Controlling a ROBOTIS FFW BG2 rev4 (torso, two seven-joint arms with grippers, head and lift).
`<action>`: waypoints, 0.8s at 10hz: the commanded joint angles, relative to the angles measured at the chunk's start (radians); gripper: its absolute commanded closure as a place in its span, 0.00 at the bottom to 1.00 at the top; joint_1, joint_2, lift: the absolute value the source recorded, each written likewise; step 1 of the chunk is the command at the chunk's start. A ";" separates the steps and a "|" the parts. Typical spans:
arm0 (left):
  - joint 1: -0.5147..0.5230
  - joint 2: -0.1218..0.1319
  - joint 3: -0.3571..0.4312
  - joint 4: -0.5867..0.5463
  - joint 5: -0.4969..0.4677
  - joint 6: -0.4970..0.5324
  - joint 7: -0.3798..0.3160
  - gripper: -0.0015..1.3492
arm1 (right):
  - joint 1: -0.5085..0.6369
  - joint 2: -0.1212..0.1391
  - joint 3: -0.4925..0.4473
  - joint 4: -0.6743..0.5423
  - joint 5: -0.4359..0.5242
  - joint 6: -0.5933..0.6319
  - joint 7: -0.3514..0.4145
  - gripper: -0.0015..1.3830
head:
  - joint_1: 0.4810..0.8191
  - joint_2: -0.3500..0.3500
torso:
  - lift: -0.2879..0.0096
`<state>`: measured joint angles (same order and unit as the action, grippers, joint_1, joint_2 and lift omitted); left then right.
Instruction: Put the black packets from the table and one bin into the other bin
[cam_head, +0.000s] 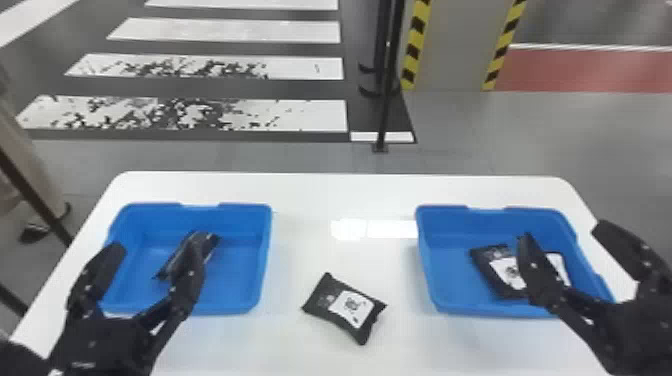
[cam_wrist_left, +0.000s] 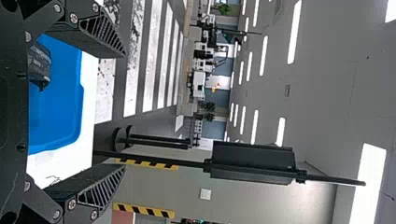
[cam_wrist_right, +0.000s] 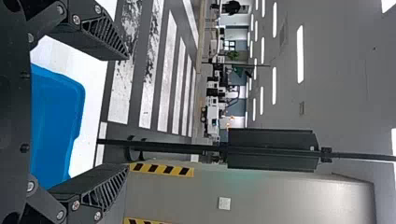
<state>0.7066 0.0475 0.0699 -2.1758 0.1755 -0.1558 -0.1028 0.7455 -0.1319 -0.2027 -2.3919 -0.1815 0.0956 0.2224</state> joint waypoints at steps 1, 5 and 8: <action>-0.002 0.000 0.000 0.002 0.000 -0.004 0.000 0.15 | -0.002 -0.002 0.003 0.000 0.000 0.000 0.000 0.15 | 0.63 0.47 | 0.60; -0.005 0.000 -0.002 0.007 0.002 -0.009 0.000 0.15 | -0.007 -0.002 0.005 0.008 -0.002 0.000 0.005 0.15 | 0.63 0.47 | 0.60; -0.007 0.002 -0.004 0.010 0.002 -0.001 0.000 0.15 | -0.125 -0.040 0.075 0.086 -0.004 0.093 0.087 0.15 | 0.63 0.50 | 0.60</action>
<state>0.7008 0.0480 0.0667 -2.1662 0.1775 -0.1593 -0.1028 0.6506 -0.1624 -0.1453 -2.3234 -0.1857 0.1669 0.3110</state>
